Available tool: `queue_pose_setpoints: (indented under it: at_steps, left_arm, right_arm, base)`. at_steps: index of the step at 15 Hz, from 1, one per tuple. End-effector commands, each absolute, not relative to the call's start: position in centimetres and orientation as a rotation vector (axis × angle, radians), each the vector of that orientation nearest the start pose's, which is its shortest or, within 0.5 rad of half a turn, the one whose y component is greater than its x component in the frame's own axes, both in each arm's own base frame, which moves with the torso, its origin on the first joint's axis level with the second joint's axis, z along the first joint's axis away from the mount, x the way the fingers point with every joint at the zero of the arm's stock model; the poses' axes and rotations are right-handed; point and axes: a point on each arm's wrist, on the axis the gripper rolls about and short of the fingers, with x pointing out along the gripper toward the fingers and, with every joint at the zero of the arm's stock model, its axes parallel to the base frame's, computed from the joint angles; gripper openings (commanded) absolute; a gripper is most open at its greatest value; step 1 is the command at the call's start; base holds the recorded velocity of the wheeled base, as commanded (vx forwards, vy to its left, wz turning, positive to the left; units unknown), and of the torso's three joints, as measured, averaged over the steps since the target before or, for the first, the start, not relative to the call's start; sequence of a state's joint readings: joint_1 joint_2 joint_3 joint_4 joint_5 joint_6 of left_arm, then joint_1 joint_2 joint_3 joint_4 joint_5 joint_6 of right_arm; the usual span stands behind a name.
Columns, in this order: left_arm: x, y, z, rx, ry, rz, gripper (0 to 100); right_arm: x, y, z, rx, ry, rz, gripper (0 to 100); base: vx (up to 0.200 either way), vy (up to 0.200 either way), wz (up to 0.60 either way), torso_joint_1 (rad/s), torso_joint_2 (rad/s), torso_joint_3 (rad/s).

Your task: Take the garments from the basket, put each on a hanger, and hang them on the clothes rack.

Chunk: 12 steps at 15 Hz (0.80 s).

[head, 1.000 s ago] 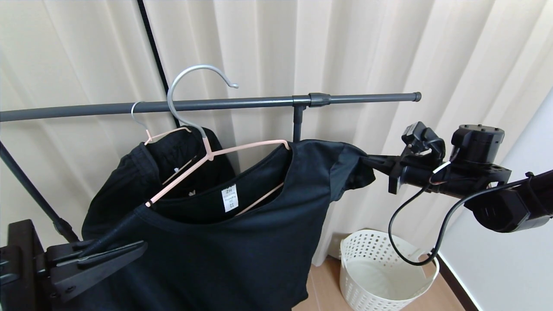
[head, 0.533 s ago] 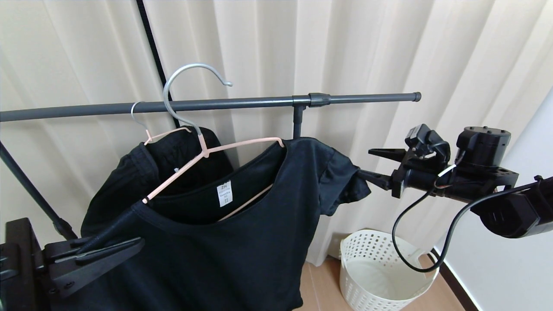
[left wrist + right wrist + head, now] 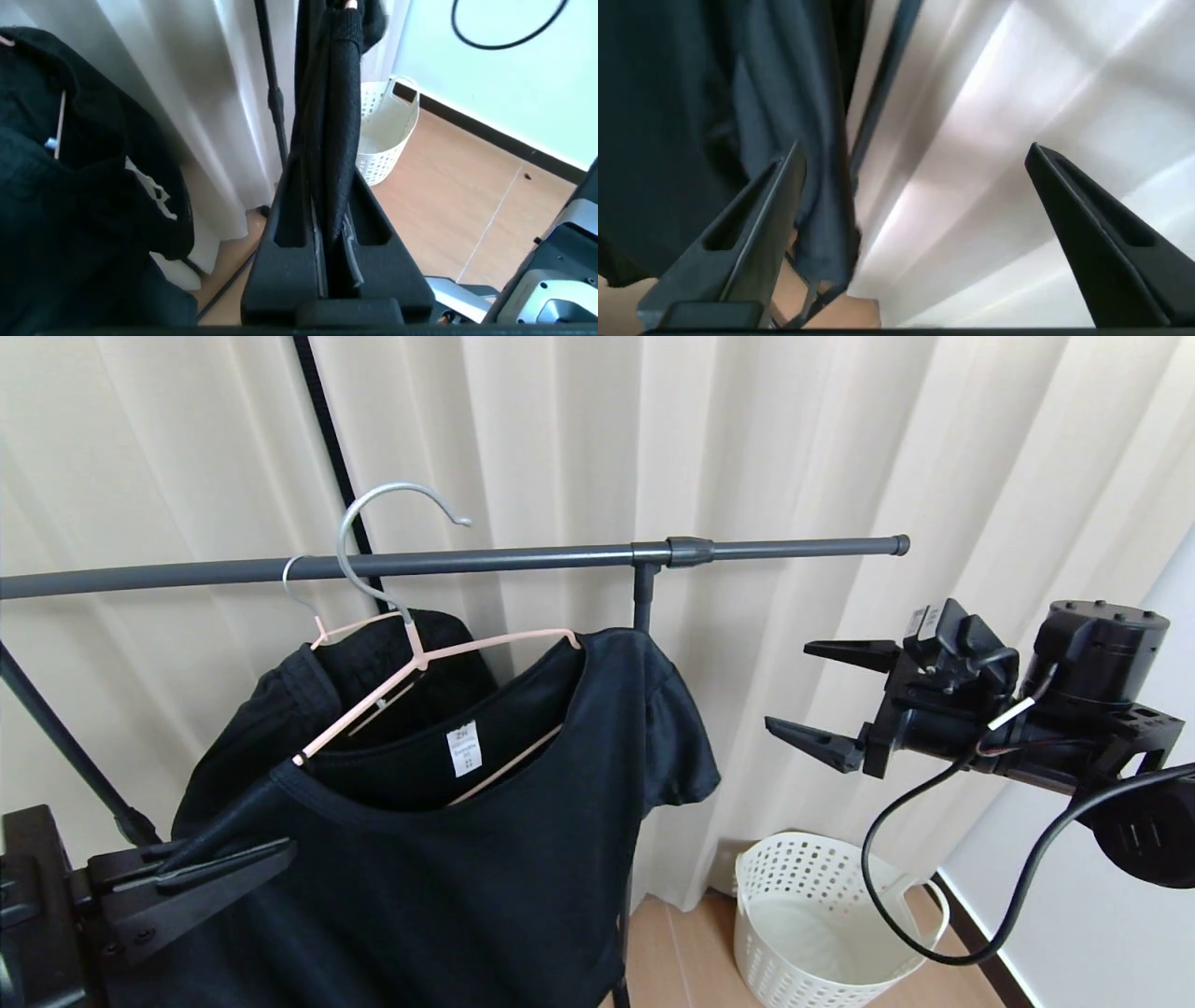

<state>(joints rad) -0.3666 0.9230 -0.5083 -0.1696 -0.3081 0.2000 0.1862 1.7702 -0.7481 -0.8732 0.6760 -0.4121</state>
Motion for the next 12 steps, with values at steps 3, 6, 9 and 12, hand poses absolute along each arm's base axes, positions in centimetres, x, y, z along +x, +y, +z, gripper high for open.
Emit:
queue_pose_setpoints:
  at_steps: [3,6,9,12]
  left_arm:
    - [10.1,-3.8,21.1,0.186,0.198,-0.623,0]
    - [9.9,-3.6,20.3,0.174,0.224,-0.611,0]
    - [9.8,-3.5,19.7,0.119,0.262,-0.581,0]
    - [9.9,-3.6,19.7,0.087,0.276,-0.573,0]
  right_arm:
    - [27.6,8.3,19.4,-0.363,-0.109,0.916,100]
    - [27.0,9.2,20.0,-0.356,-0.118,0.898,100]
    - [26.7,10.4,20.8,-0.268,-0.104,0.862,100]
    - [26.8,11.1,21.5,-0.233,-0.101,0.826,100]
  base:
    - [0.0,0.0,0.0,0.0,0.0,0.0]
    - [0.0,0.0,0.0,0.0,0.0,0.0]
    - [0.0,0.0,0.0,0.0,0.0,0.0]
    - [0.0,0.0,0.0,0.0,0.0,0.0]
